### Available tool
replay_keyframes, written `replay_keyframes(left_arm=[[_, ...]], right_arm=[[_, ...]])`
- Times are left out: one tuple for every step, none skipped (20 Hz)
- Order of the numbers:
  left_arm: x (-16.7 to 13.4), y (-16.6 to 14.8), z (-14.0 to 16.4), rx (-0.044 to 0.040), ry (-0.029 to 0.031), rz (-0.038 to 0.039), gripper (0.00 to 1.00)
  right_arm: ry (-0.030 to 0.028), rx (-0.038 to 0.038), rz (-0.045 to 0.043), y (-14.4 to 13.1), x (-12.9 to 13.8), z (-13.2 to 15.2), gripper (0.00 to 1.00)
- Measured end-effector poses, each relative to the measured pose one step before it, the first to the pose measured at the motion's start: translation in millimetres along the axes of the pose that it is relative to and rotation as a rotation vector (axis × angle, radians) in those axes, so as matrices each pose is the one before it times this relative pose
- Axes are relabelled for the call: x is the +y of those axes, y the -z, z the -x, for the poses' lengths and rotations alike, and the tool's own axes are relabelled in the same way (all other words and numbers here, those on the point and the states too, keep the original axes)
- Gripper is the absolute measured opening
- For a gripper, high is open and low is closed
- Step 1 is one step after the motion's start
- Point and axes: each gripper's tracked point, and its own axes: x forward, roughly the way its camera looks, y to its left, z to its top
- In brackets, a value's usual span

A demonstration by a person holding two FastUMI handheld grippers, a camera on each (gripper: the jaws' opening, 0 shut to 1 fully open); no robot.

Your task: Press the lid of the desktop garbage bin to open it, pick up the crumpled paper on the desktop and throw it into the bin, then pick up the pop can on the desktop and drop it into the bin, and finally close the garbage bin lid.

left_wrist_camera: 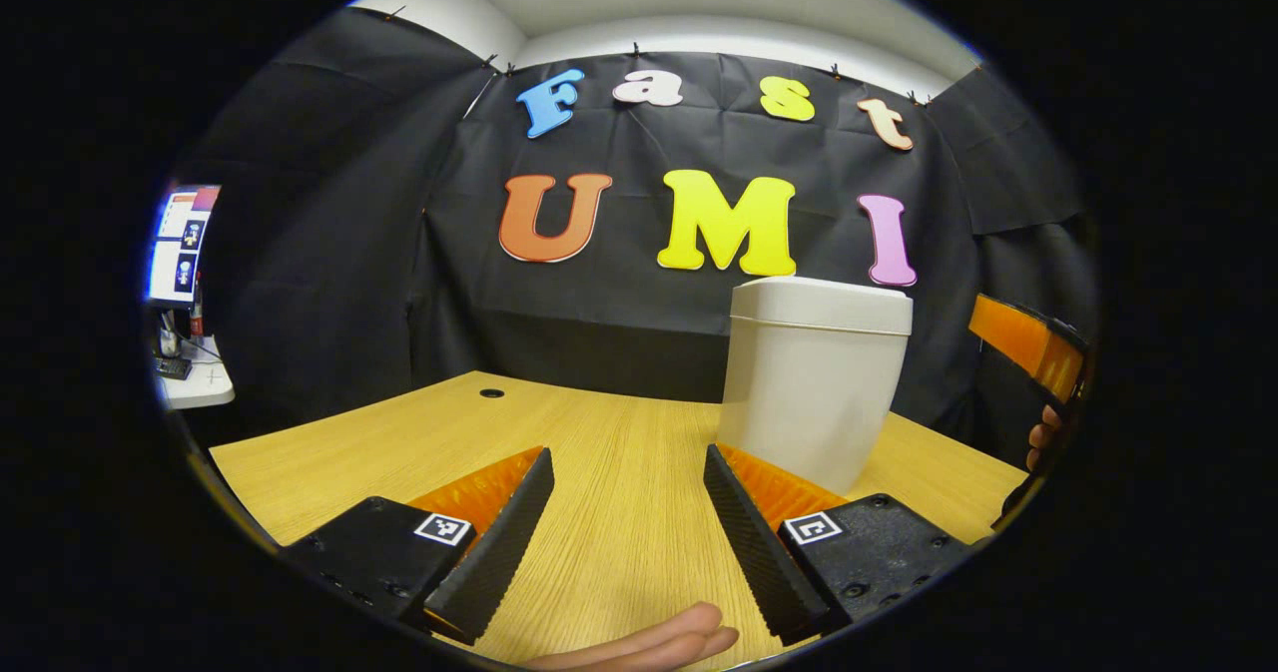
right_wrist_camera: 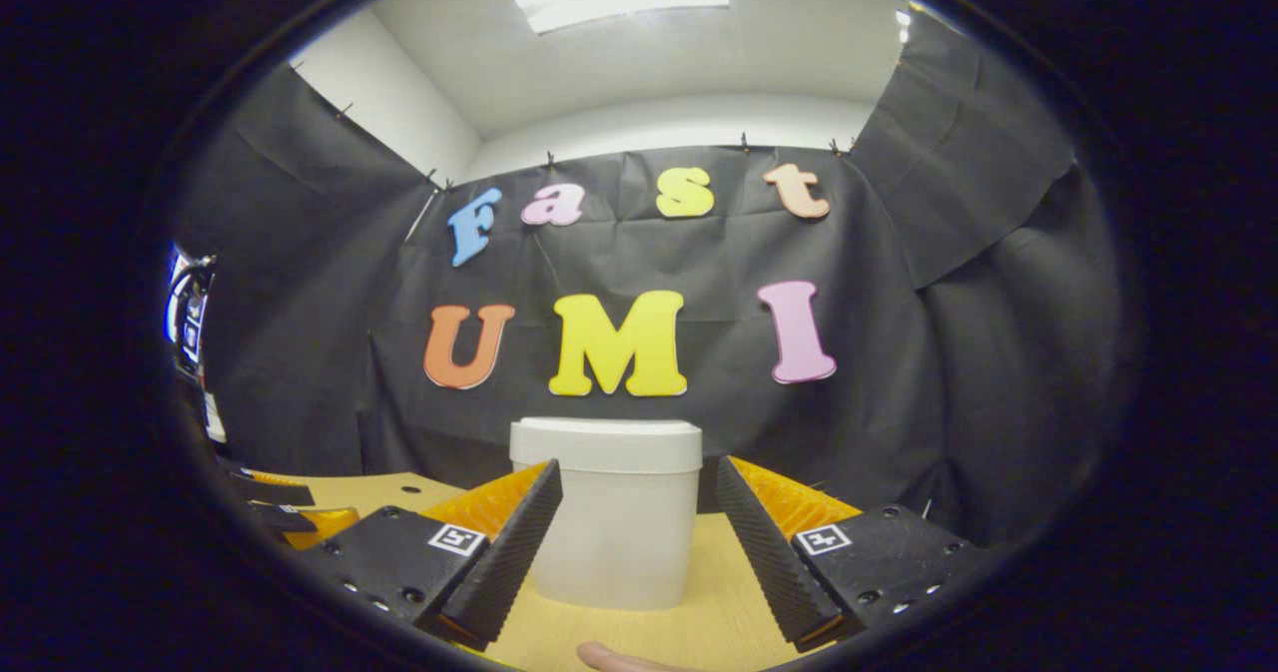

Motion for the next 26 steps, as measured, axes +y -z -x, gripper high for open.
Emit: replay_keyframes(left_arm=[[0.13,0.79,-0.65,0.00687,-0.00123,0.00843,0.98],[-0.09,0.02,-0.37,-0.00018,-0.00171,0.00554,0.98],[0.35,0.15,-1.85,-0.0033,-0.00349,0.00388,0.98],[-1.27,3.23,-0.92,0.00502,0.00163,0.00055,0.98],[-0.57,3.99,-2.17,0.01051,-0.00191,0.00137,0.98],[-1.6,5.48,-1.29,0.0139,-0.00029,0.00174,0.98],[-1.66,5.05,0.42,0.01431,-0.00069,0.00245,0.98],[-2.66,1.1,0.0,0.00411,0.00245,-0.00356,0.98],[-2.32,0.05,1.12,-0.00411,0.00179,-0.00378,0.98],[-0.32,-0.52,-0.45,-0.00396,-0.00113,0.0001,0.98],[-1.46,3.56,-1.02,0.00592,0.00455,0.00122,0.98],[-1.22,1.67,-1.08,0.00886,0.00304,-0.002,0.98],[-0.02,0.14,0.13,-0.00021,-0.00159,-0.00438,0.98],[0.13,-0.77,0.38,-0.00009,-0.00382,-0.00395,0.98],[0.8,0.21,-0.71,0.00181,-0.00375,-0.00391,0.98],[0.53,0.55,0.51,0.00228,-0.00422,-0.00108,0.98],[-0.08,-0.73,0.05,-0.0018,-0.00087,0.00101,0.98],[-0.54,-0.49,0.27,-0.00057,-0.00028,0.00179,0.98],[-1.18,-0.6,1.35,-0.00394,0.00324,-0.00001,0.98],[-1.56,-1.18,0.67,-0.00193,0.00107,-0.00438,0.98],[1.39,-0.95,0.41,-0.00505,-0.00226,-0.00603,0.98],[-0.88,-2.21,-0.01,-0.00699,0.00041,-0.00708,0.98],[-0.82,-0.83,0.76,-0.0045,0.00253,-0.00607,0.98],[-1.49,0.24,-0.51,-0.0024,0.00427,-0.0062,0.98],[-0.61,0.56,-0.38,0.00052,0.00434,-0.00328,0.98],[-1.12,1.04,-0.14,0.00311,0.00503,-0.0025,0.98]], right_arm=[[-0.00511,0.03105,0.01383,6.07,1.32,0.78,0.96],[-0.00821,0.02313,0.00666,4.55,0.42,1.03,0.96],[-0.01296,0.01788,-0.00007,3.25,1.54,-0.31,0.96],[-0.01359,0.01596,-0.00402,4.51,1.91,-1.53,0.96],[-0.01059,0.01153,-0.00592,3.39,-0.06,-0.37,0.97],[0.00056,0.01026,-0.00685,2.68,-2.12,-0.75,0.96],[0.0009,0.00605,-0.00492,1.74,-1.66,-1.74,0.96],[0.00187,0.00538,-0.00367,0.98,-0.51,-0.86,0.97],[-0.00236,0.00543,-0.00098,0.74,0.91,-0.27,0.97],[-0.00911,0.00535,0.00456,2.1,2.52,0.87,0.97],[-0.00816,-0.00051,0.00295,-0.62,1.88,0.58,0.95],[-0.0026,-0.0041,0.00215,-1.65,0.31,0.96,0.97],[0.00201,-0.00386,0.00098,-0.4,-0.86,1.3,0.97],[-0.00233,-0.00252,0.00294,-0.78,0.76,1.22,0.97],[-0.00481,-0.0023,0.00384,-1.18,1.75,1.21,0.97],[-0.00159,-0.00034,0.00338,-0.04,0.64,0.94,0.97],[-0.00058,-0.0007,0.00153,0.12,0.06,1.16,0.97],[-0.00297,0.00137,0.00163,-0.36,1.49,0.95,0.95],[-0.00704,0.00159,0.00637,0.3,1.61,0.93,0.97],[-0.00184,-0.00028,0.00785,-1.49,1.38,0.28,0.95],[0.00535,-0.00226,0.00462,-1.62,-1.5,-0.13,0.95],[0.00572,-0.00147,-0.00045,-1.09,-1.9,-1.01,0.95],[0.00162,0.00066,-0.0032,-1.07,-0.38,0.47,0.95],[-0.00086,0.00146,-0.00376,0.05,0.13,1.44,0.93],[-0.00395,0.00111,-0.0036,-0.68,1.01,0.7,0.95],[-0.00314,0.00165,-0.00305,0.27,-0.12,0.56,0.95]])
